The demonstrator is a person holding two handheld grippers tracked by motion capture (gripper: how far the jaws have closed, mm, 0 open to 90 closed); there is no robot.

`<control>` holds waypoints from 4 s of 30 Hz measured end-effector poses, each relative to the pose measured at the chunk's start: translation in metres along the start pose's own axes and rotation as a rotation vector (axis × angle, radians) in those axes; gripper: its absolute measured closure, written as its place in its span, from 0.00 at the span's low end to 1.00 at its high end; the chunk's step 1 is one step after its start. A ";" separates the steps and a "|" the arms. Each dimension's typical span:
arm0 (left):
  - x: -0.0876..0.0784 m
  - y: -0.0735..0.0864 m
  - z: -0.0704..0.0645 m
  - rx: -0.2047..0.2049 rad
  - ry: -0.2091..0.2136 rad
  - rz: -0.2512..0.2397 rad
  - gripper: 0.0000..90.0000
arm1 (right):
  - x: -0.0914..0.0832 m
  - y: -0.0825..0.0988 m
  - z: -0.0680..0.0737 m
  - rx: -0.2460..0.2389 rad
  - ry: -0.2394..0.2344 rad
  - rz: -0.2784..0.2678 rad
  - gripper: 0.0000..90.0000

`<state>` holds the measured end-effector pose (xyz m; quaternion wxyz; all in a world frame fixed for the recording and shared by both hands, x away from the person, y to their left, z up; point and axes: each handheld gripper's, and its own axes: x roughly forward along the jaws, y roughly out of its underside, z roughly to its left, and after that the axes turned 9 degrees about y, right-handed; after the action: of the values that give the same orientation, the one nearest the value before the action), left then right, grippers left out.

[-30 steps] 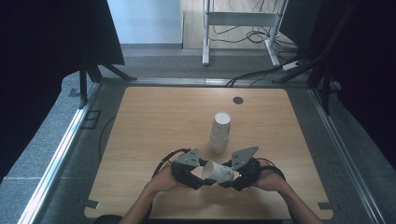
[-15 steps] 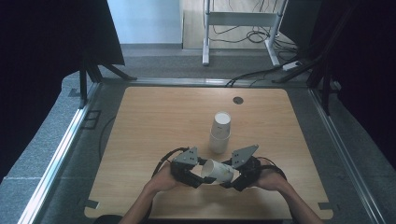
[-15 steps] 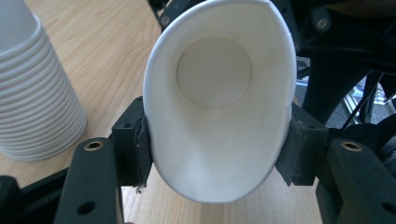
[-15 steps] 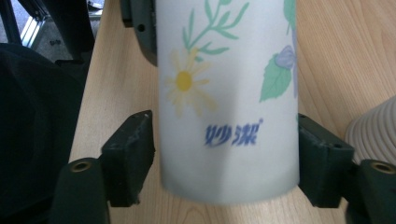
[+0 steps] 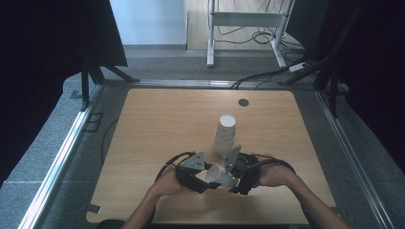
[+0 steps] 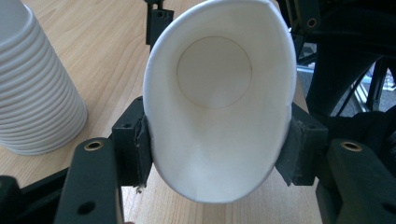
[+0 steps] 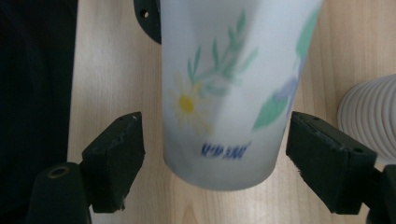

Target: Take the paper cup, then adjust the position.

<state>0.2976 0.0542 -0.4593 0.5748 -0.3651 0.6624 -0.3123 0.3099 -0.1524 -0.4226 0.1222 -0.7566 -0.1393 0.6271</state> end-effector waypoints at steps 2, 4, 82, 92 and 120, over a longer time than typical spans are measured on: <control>0.001 0.000 0.000 0.003 -0.004 0.011 0.42 | 0.002 -0.008 -0.001 -0.024 -0.009 0.027 0.24; 0.001 0.000 0.000 0.002 -0.006 0.019 0.42 | 0.005 -0.014 0.000 -0.044 -0.008 0.059 0.26; -0.016 -0.017 0.006 -0.111 -0.219 0.020 0.36 | 0.019 0.066 0.017 0.464 0.256 -0.330 0.09; -0.026 -0.015 0.011 -0.151 -0.305 0.050 0.36 | 0.011 0.088 0.016 0.568 0.354 -0.305 0.02; -0.053 0.000 0.034 -0.277 -0.511 0.089 0.36 | 0.008 0.114 0.018 0.672 0.404 -0.310 0.03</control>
<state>0.3347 0.0992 -0.4361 0.6810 -0.4775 0.5477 -0.0913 0.3004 -0.2552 -0.4742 0.4799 -0.7524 -0.0123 0.4510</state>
